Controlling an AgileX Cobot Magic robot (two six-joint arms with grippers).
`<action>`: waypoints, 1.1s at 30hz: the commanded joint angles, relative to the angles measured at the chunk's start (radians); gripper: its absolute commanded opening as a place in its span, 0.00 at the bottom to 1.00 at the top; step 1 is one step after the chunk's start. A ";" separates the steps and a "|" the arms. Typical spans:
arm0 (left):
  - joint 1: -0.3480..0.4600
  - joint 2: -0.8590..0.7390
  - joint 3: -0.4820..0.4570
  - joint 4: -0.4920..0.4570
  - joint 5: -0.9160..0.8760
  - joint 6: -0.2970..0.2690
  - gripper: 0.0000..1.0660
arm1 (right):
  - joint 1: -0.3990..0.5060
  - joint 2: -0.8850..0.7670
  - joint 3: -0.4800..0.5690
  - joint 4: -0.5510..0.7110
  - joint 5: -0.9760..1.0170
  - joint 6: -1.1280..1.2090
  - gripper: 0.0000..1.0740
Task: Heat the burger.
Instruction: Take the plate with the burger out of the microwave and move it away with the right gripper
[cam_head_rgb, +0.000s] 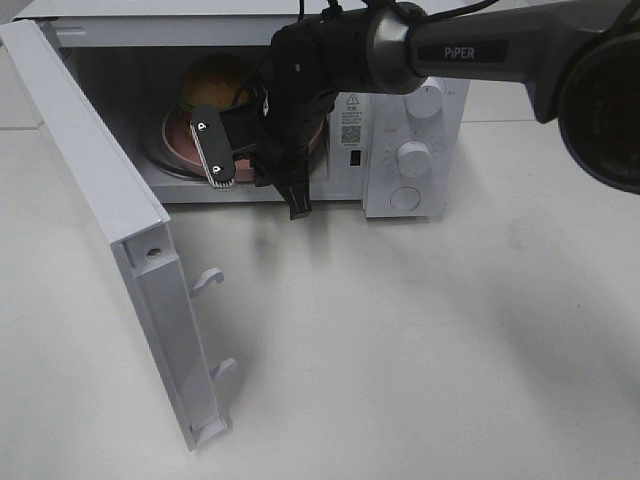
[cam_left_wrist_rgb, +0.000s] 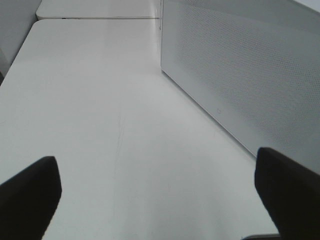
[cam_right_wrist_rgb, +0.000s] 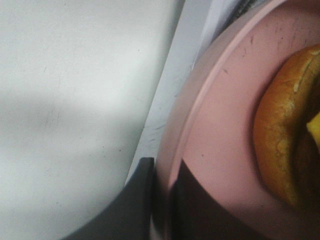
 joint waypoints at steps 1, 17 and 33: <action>0.001 -0.019 0.004 0.002 -0.010 -0.006 0.92 | 0.008 -0.046 0.040 -0.001 -0.060 -0.036 0.00; 0.001 -0.019 0.004 0.002 -0.010 -0.006 0.92 | 0.008 -0.230 0.308 0.020 -0.266 -0.146 0.00; 0.001 -0.019 0.004 0.002 -0.010 -0.006 0.92 | 0.008 -0.397 0.546 0.060 -0.311 -0.220 0.00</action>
